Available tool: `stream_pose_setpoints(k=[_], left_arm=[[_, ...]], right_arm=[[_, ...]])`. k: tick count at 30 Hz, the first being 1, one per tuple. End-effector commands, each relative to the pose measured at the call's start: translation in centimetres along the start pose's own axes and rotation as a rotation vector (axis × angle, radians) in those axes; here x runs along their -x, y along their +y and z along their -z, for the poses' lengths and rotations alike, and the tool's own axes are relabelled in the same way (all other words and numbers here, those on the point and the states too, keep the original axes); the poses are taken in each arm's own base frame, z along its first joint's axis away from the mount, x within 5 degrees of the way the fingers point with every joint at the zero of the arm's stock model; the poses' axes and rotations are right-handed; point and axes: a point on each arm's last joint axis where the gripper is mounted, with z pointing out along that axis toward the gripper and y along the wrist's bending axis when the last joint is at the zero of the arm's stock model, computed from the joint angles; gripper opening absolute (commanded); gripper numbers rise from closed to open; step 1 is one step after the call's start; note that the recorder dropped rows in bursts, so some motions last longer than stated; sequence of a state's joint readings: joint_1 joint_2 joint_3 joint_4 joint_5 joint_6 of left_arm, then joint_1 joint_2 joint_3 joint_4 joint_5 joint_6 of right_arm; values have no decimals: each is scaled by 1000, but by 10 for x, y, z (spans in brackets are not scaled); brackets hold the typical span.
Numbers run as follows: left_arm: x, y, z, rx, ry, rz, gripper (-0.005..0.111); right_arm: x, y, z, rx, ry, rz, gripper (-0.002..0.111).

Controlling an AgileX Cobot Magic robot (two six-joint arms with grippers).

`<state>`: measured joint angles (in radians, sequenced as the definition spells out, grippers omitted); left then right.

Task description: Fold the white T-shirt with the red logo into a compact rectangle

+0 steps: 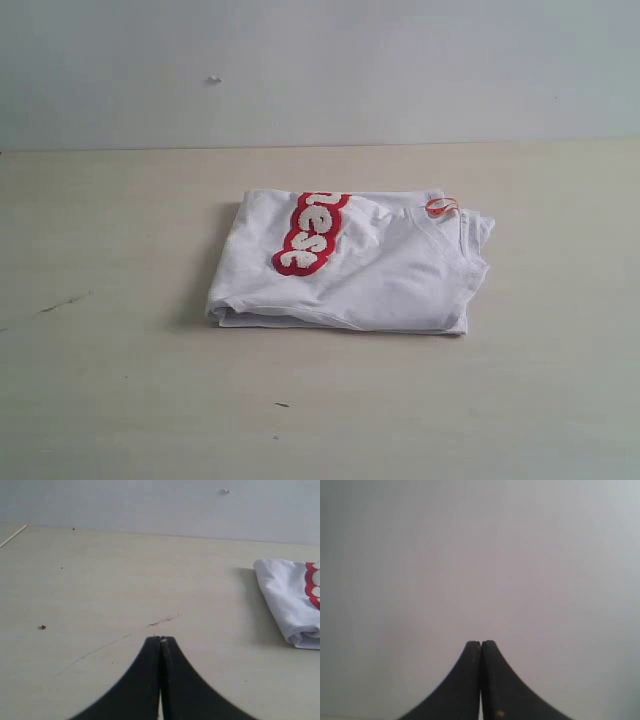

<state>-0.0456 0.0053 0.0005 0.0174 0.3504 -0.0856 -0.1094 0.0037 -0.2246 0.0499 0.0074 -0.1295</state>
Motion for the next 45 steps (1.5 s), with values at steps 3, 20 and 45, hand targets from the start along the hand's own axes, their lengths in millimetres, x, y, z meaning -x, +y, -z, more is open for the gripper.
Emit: stream_pose_setpoints(k=[3, 20, 45], left_arm=[[1, 0, 0, 1, -8, 5, 0], [1, 0, 0, 1, -8, 5, 0], [1, 0, 0, 1, -8, 5, 0]], right_arm=[[-56, 3, 1, -11, 106, -24, 0], [-97, 6, 11, 1, 459, -56, 0], [-104, 7, 15, 4, 552, -70, 0]])
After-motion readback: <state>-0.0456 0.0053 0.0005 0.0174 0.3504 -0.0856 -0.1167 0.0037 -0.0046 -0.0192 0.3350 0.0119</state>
